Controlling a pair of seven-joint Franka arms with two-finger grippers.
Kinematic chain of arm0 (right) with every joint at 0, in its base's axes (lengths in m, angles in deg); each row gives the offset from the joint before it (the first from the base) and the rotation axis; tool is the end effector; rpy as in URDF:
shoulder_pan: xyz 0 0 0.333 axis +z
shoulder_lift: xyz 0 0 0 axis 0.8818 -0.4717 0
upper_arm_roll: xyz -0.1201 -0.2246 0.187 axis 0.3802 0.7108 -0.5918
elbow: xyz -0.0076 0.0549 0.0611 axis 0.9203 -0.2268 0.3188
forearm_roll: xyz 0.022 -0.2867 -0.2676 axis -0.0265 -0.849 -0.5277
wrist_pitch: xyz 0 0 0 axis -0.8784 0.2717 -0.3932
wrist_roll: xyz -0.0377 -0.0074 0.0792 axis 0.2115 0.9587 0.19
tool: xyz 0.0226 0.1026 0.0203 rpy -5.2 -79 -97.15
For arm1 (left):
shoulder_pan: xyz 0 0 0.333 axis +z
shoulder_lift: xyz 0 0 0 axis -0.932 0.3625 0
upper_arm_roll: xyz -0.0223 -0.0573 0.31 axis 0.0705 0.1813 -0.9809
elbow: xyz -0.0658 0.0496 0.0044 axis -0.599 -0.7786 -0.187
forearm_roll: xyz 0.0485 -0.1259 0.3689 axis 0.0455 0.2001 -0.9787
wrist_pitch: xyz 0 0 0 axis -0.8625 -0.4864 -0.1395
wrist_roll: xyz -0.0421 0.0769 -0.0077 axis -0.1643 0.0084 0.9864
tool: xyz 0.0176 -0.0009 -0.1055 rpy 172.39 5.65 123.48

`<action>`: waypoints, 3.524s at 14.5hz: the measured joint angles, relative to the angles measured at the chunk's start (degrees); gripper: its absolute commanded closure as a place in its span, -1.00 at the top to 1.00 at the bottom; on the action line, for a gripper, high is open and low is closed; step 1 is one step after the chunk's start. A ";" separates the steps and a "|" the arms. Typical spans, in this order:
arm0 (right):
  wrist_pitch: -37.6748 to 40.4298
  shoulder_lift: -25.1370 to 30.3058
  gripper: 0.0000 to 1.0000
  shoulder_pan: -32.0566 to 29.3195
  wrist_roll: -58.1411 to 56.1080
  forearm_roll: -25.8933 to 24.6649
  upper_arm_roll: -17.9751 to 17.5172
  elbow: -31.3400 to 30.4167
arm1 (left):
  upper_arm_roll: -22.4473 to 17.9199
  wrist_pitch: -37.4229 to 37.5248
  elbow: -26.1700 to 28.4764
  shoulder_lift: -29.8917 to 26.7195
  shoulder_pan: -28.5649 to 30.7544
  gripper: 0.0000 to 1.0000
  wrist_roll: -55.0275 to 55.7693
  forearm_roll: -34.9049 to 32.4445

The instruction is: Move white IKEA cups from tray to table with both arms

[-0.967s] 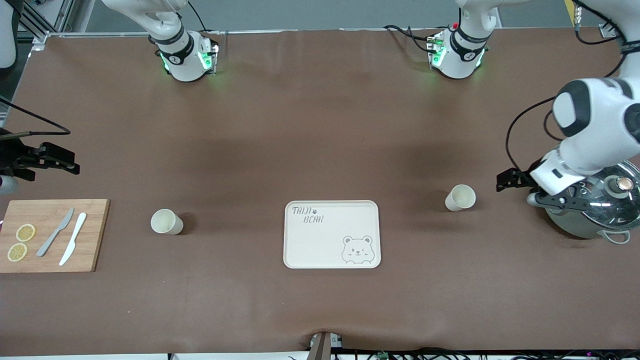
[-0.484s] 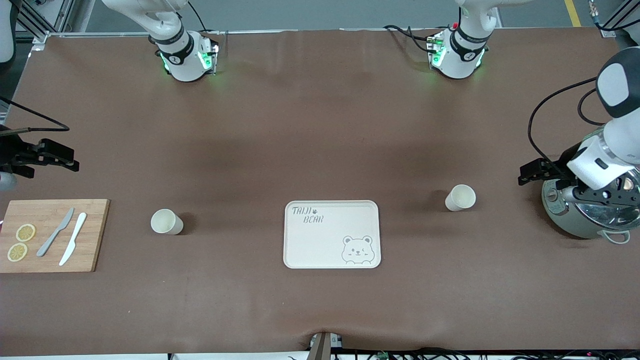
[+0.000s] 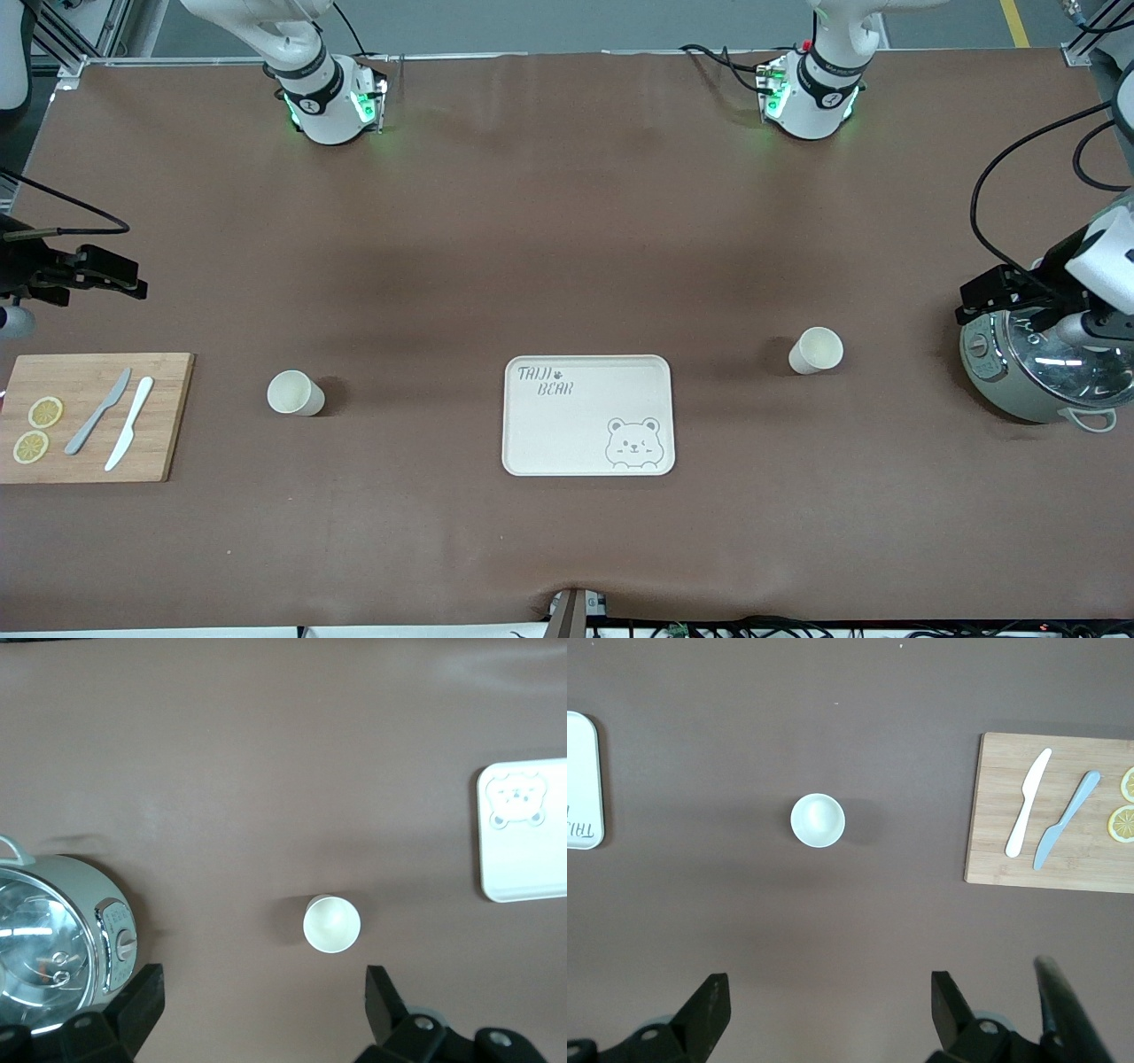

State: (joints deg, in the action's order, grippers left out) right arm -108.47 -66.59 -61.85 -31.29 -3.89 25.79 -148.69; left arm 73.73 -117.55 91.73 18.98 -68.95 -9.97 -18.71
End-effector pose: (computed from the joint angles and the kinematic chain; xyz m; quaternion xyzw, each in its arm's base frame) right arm 0.6140 -0.0202 0.5988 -0.9987 -0.0376 0.0315 0.0120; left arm 0.6149 -0.0058 0.5684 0.9973 -0.0380 0.0544 0.0329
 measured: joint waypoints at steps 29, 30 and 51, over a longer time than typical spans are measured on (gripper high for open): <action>0.27 0.69 1.00 0.00 0.13 0.00 0.00 0.01 | 2.15 13.61 -7.54 -2.18 -6.31 1.00 5.47 -6.08; 0.29 0.69 1.00 0.00 0.13 0.00 0.00 0.01 | 2.19 14.38 -7.54 -2.18 -6.35 1.00 3.80 -7.31; 0.32 0.69 1.00 -0.08 0.90 0.00 0.40 -0.09 | 2.17 18.45 -7.53 -2.18 -6.55 1.00 -2.63 -5.17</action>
State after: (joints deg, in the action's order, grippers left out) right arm -108.16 -65.90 -61.93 -30.39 -3.89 26.19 -148.79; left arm 75.90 -99.10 84.20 16.80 -75.50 -12.60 -23.88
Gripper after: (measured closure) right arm 0.000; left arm 0.000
